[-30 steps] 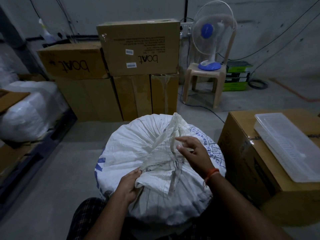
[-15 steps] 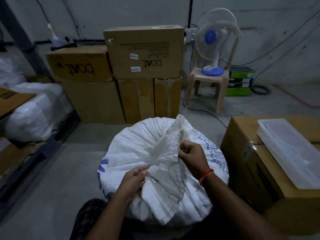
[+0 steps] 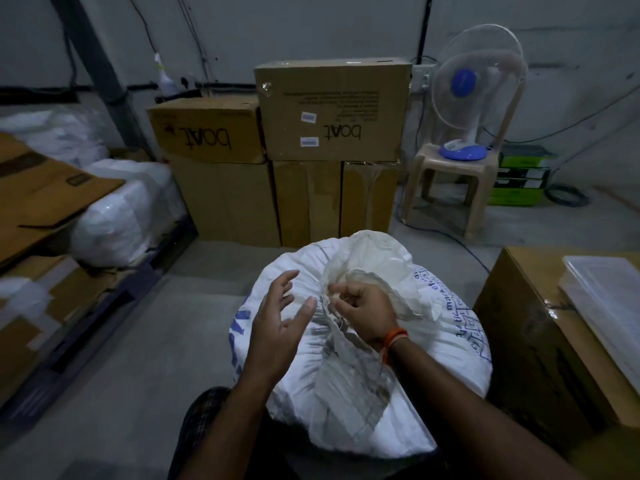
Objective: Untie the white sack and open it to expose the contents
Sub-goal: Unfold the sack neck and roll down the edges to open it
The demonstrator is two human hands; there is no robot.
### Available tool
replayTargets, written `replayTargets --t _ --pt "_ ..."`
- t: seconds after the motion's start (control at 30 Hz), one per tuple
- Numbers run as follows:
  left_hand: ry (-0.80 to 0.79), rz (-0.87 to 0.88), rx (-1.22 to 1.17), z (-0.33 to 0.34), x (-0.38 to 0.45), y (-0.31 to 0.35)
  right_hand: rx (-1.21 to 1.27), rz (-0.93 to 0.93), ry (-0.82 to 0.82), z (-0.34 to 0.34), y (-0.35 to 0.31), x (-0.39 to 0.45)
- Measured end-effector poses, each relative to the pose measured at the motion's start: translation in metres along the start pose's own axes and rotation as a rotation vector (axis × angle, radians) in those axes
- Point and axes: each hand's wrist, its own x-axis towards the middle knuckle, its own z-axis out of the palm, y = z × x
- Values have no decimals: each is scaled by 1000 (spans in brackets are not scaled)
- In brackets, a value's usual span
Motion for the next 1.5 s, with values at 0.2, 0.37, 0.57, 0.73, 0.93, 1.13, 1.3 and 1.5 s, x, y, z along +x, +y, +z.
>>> replayTargets --t 0.2,0.37,0.57,0.73,0.93,1.13,1.3,1.5 --pt "-100 60 297 1 9 -3 -14 25 -20 12 -5 -1" --pt "-149 32 361 7 19 -9 -10 26 -10 9 -3 -2" --pt "-138 -32 362 17 21 -8 9 47 0 3 2 -5" --pt "-109 -30 418 26 25 -12 -11 36 -26 -2 2 -8" --pt "-11 -49 459 21 31 -34 -154 48 0 -15 13 -8" --pt "-77 -36 445 10 33 -54 -239 -7 54 -48 34 -16" --pt "-107 -23 392 13 34 -60 -213 -24 66 -67 50 -23" --pt "-122 -10 387 17 35 -62 -148 -30 43 -75 66 -32"
